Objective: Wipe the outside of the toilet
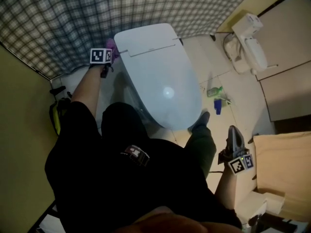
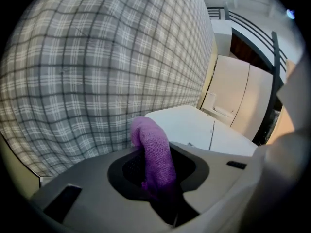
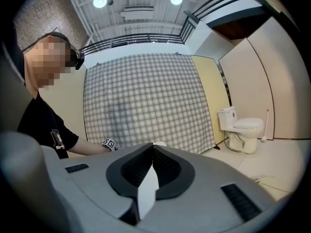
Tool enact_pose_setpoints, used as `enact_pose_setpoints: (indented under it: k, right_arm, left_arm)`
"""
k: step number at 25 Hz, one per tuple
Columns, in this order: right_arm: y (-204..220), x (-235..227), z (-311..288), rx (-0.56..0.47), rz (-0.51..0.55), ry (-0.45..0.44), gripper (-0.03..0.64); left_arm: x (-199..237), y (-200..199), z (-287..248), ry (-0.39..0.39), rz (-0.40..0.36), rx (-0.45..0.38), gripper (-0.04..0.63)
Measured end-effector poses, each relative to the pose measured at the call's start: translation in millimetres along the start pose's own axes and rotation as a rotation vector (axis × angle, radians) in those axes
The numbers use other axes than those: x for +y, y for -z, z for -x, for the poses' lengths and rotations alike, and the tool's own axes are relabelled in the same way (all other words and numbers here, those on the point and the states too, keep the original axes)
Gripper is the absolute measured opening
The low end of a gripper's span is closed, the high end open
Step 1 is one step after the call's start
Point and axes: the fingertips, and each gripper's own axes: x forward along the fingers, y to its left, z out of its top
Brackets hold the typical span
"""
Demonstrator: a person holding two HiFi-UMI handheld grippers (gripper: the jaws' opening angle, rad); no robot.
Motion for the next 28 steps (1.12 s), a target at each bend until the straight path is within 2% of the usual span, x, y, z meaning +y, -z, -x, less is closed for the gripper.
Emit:
enact_pose_setpoints:
  k: [3,8,12,17,21,25,28]
  right_arm:
    - [10,-20,-2,0.015,-0.030,0.015,0.003]
    - [7,-3,-34,0.076,-0.028,0.023,0.003]
    - [16,-3,-51,0.103,-0.040,-0.002,0.003]
    - [26,0,-62,0.116,-0.049,-0.023,0.003]
    - [27,5,-58,0.107,-0.044,-0.032,0.003]
    - [24,10,-47,0.087,-0.045,-0.037,0.003]
    - [23,15,-39,0.070,-0.042,-0.047,0.003]
  left_arm:
    - [3,-7,-22,-0.022,0.001,-0.007,0.091]
    - [32,-13,-47,-0.022,0.022,0.018,0.090]
    - [37,-12,-55,-0.026,0.017,0.037,0.087]
    - [27,-20,-48,0.017,-0.092,0.030,0.087]
    - [8,-9,-37,0.047,-0.216,0.049,0.089]
    - [-35,12,-18,0.152,-0.304,0.077,0.089]
    - [-61,26,-4,0.192,-0.363,0.094,0.089]
